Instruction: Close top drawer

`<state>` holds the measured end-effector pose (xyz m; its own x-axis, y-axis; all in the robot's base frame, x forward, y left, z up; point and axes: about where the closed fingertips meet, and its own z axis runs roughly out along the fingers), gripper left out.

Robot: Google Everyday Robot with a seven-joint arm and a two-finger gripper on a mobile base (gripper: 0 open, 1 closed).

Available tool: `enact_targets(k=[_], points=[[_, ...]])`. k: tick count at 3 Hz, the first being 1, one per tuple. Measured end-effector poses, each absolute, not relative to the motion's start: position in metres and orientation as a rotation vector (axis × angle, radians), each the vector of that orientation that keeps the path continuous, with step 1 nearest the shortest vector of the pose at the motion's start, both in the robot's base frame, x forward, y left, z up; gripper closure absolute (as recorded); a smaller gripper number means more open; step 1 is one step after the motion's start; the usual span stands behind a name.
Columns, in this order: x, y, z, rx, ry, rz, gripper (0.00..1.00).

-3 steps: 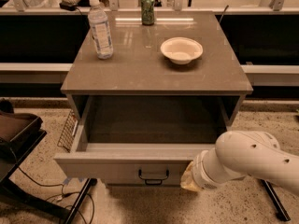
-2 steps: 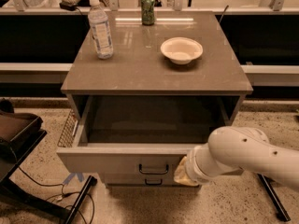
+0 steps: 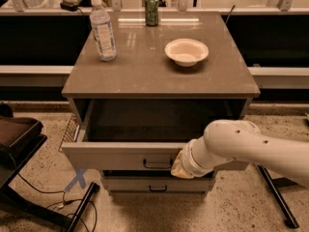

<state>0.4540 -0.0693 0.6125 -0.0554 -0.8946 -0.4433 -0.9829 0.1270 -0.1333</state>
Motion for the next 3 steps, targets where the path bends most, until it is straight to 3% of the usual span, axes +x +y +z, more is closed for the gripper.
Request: enact_targets(k=[2, 3], points=[[0.468, -0.066, 0.616, -1.810, 1.976, 0.275, 1.00], [0.523, -0.058, 0.631, -1.802, 1.918, 0.226, 1.00]])
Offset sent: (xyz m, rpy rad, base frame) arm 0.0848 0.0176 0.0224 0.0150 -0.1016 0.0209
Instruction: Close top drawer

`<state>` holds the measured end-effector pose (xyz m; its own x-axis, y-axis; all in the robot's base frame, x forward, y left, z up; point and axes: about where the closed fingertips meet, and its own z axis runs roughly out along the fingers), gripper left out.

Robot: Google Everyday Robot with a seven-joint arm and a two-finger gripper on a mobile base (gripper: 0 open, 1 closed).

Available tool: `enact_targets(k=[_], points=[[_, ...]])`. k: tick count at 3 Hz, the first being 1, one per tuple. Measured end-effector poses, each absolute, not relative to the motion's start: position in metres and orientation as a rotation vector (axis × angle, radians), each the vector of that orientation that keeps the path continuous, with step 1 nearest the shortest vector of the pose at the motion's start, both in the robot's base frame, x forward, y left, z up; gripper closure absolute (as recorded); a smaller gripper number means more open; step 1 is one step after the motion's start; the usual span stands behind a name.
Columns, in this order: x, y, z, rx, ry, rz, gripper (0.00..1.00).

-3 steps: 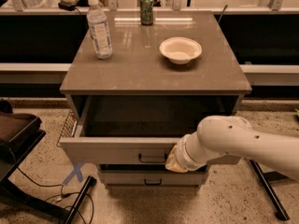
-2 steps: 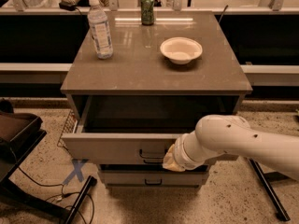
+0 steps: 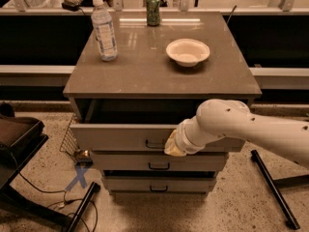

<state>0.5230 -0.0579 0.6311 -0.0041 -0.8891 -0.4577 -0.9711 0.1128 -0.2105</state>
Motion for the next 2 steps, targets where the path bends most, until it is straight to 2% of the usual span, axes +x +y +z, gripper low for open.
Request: enact_targets(k=[2], points=[[0.541, -0.060, 0.626, -1.801, 1.926, 0.219, 1.00]])
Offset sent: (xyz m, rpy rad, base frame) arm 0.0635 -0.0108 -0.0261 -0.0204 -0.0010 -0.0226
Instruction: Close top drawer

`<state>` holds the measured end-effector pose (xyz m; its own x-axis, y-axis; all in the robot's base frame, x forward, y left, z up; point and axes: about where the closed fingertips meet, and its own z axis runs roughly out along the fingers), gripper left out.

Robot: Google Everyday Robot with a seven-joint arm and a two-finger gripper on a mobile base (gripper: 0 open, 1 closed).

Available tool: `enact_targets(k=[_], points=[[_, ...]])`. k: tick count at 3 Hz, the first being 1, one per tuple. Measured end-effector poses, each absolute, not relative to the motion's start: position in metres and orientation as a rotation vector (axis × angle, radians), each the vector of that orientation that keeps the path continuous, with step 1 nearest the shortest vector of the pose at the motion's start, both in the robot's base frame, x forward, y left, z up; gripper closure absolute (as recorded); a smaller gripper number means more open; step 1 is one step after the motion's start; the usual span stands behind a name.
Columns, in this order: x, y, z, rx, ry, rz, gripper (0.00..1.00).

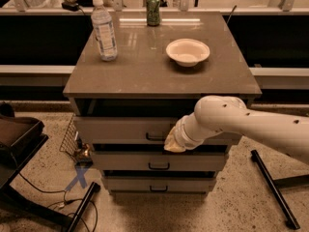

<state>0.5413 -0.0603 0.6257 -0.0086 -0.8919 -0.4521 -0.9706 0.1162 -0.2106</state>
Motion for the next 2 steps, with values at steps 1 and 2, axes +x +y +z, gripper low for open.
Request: enact_targets(k=[1, 2], points=[[0.541, -0.060, 0.626, -1.801, 1.926, 0.219, 1.00], [0.565, -0.058, 0.621, -1.785, 1.910, 0.244, 1.00]])
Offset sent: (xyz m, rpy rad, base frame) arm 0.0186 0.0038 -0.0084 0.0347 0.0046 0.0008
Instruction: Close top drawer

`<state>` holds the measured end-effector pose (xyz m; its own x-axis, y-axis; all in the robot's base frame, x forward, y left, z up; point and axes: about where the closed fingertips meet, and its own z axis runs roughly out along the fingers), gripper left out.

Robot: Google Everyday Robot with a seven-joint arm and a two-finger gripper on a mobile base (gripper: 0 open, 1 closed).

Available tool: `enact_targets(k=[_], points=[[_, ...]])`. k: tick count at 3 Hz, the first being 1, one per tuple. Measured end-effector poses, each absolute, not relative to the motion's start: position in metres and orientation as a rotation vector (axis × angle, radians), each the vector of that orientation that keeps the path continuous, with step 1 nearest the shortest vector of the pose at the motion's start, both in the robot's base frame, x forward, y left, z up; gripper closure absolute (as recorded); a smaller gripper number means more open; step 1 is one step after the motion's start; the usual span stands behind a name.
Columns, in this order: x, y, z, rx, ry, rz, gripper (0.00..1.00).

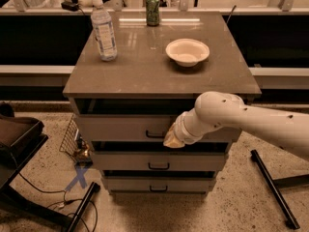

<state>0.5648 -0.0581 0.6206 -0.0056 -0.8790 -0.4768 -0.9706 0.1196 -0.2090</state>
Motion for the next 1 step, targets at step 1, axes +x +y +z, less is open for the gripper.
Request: enact_targets(k=[1], points=[[0.5648, -0.0580, 0.6206, -1.785, 1.910, 0.244, 1.00]])
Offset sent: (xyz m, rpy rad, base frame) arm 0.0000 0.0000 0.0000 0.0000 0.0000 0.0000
